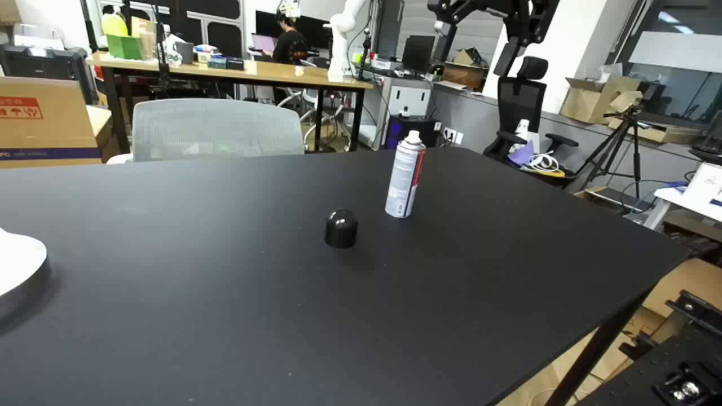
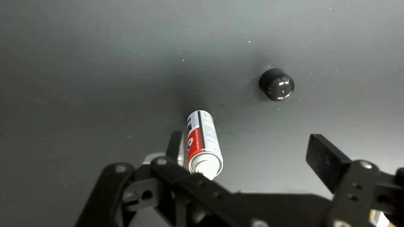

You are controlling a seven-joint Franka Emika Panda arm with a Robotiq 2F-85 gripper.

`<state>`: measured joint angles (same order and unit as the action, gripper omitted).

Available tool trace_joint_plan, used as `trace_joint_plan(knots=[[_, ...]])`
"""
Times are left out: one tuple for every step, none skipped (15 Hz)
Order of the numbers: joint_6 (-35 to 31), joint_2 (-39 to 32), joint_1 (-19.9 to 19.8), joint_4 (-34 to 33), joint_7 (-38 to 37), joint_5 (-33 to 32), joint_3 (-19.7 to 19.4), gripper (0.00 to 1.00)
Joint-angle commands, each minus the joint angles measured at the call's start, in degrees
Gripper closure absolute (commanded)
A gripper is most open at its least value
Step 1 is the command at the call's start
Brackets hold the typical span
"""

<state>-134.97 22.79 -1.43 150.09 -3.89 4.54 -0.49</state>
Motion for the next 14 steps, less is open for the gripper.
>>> trace_joint_plan(knots=[[0.13, 0.02, 0.08, -0.07, -0.03, -0.05, -0.09, 0.00], [0.13, 0.02, 0.08, -0.08, -0.03, -0.05, -0.09, 0.00], [0.13, 0.02, 0.07, -0.08, -0.03, -0.06, -0.09, 0.00], [0.13, 0.02, 0.08, -0.08, -0.03, -0.05, -0.09, 0.00], [0.13, 0.02, 0.08, -0.08, -0.03, -0.05, -0.09, 0.00], [0.13, 0.02, 0.08, -0.07, -0.03, -0.05, -0.09, 0.00], [0.13, 0.02, 0.08, -0.08, -0.03, -0.05, -0.09, 0.00], [0.13, 0.02, 0.08, -0.08, -0.03, -0.05, -0.09, 0.00], [0.13, 0.02, 0.08, -0.08, -0.03, -0.05, -0.09, 0.00], [0.13, 0.02, 0.07, -0.08, -0.03, -0.05, -0.09, 0.00], [0.13, 0.02, 0.08, -0.08, -0.03, -0.05, -0.09, 0.00], [-0.43, -1.37, 0.00, -0.62, -1.00, -0.78, 0.64, 0.00], [-0.64, -2.61, 0.13, -1.12, -1.43, -1.18, 1.16, 0.00], [-0.95, -4.24, 0.38, -1.76, -1.81, -1.45, 1.78, 0.00]])
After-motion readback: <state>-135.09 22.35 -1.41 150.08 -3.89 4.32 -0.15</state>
